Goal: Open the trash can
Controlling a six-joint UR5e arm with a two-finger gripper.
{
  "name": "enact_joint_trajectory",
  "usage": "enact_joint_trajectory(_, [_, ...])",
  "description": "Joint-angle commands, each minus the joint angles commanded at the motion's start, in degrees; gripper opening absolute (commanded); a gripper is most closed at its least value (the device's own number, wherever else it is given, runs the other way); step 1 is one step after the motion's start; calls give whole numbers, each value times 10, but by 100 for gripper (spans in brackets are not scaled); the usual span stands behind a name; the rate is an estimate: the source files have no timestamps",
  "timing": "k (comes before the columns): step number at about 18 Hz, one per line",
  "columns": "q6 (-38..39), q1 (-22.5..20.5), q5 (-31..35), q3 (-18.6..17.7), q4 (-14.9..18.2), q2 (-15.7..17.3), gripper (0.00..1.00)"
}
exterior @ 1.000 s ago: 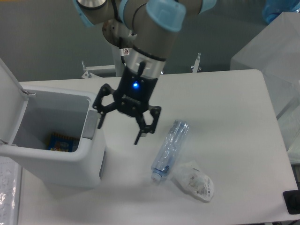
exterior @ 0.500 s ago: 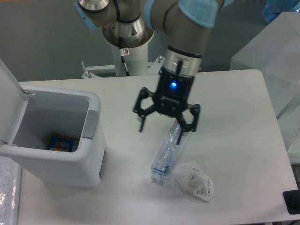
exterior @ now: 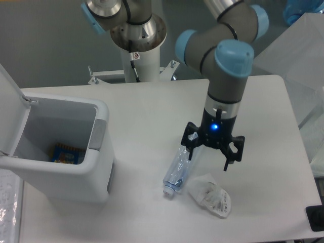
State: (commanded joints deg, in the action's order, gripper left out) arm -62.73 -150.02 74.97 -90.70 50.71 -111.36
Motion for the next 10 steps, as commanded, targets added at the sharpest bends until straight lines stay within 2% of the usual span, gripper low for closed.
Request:
enact_joint_trajectory(3, [-48,-4,15,1,2,-5,100])
enact_joint_trajectory(7, [-59,10,104,3,4,-22,100])
enact_joint_trajectory(10, [-58,25,134,4,4,-29,100])
